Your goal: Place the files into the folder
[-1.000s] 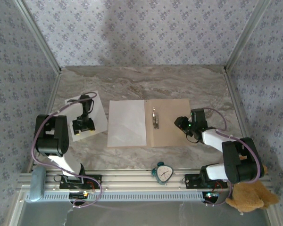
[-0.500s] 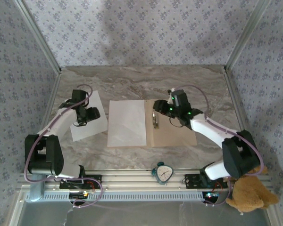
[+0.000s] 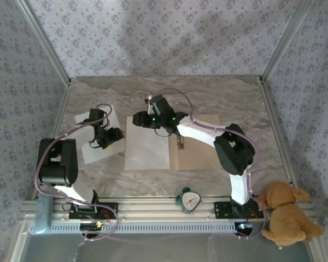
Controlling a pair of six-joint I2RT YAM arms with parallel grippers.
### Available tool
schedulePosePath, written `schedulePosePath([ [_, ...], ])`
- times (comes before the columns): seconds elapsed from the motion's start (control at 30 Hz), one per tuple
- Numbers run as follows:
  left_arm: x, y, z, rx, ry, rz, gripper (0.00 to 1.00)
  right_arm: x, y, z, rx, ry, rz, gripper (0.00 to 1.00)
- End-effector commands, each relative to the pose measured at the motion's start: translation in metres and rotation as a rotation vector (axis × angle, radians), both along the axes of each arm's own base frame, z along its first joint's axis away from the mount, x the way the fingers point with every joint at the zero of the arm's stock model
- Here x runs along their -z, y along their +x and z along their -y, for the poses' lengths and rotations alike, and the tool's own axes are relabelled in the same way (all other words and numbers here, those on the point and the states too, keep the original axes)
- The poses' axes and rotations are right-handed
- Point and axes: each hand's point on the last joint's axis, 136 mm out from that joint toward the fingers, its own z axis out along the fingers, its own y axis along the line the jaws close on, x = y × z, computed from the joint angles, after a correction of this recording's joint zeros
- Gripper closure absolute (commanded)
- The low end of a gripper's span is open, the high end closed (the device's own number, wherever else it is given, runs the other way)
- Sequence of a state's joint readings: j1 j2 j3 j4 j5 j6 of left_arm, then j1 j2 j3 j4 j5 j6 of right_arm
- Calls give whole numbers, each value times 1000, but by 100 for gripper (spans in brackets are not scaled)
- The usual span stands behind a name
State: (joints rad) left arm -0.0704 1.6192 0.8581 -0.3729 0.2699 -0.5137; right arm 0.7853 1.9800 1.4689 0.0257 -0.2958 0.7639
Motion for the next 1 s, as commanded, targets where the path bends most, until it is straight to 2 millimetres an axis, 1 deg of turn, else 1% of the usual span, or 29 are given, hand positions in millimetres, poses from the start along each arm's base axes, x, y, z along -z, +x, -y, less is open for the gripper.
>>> schedulePosePath([
  [0.0,14,-12,-9,-20,9,-56,36,0,2,-20,-45,47,-28,56],
  [0.13,19,-27,-17,-15,52,-103,36,17,1,-30,-62,29,-32,57],
  [0.27,17,-30,-14,-8,34,-98,36,38,3,-35,-58,28,-76,57],
  [0.33,12,-29,-15,3,38,-92,36,45,1,-42,-76,32,-104,57],
  [0.4,5,-30,-22,3,78,-96,36,51,-1,-47,-83,27,-114,57],
  [0.47,-3,-29,-26,-2,83,-81,35,56,-2,-51,-88,18,-116,57],
  [0.6,-18,-23,-23,-3,42,-36,35,59,-7,-61,-108,23,-124,57],
  [0.67,-30,-17,-25,-13,30,-6,35,60,-8,-66,-114,22,-121,57],
  [0.73,-41,-12,-35,-36,47,23,35,59,-11,-72,-124,22,-121,57],
  [0.8,-50,-8,-51,-69,92,51,34,60,-15,-79,-134,20,-118,57],
  [0.9,-55,-4,-89,-165,206,66,30,62,-19,-88,-144,14,-117,57],
  [0.97,-56,-2,-110,-221,242,73,25,63,-22,-95,-153,10,-118,57],
])
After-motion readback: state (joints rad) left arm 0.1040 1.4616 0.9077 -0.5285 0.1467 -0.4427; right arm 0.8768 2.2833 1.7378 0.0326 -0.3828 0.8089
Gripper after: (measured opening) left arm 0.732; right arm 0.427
